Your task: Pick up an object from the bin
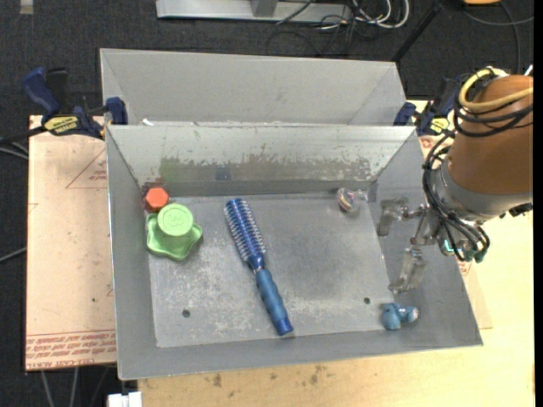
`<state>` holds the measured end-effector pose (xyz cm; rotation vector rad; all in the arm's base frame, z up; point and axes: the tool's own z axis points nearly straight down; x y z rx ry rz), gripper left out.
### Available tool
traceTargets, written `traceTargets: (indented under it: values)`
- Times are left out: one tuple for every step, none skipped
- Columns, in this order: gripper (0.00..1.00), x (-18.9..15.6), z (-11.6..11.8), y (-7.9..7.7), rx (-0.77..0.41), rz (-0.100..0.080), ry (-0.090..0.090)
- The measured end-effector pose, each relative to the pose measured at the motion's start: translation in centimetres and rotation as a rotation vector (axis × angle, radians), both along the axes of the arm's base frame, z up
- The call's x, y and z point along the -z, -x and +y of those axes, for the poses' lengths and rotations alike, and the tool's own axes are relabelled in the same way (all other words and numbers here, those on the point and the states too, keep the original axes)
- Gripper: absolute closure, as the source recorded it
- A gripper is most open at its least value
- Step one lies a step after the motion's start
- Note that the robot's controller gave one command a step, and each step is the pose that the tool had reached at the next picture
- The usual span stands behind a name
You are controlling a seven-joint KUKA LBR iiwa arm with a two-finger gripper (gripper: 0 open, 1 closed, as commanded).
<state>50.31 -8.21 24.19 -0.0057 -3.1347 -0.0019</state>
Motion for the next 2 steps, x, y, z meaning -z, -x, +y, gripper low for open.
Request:
traceTargets:
  values:
    - [0.0, 10.0, -1.3, 2.2, -0.301, -0.002, -0.003]
    - [0.0, 14.6, -5.2, 1.9, -0.441, -0.011, 0.0]
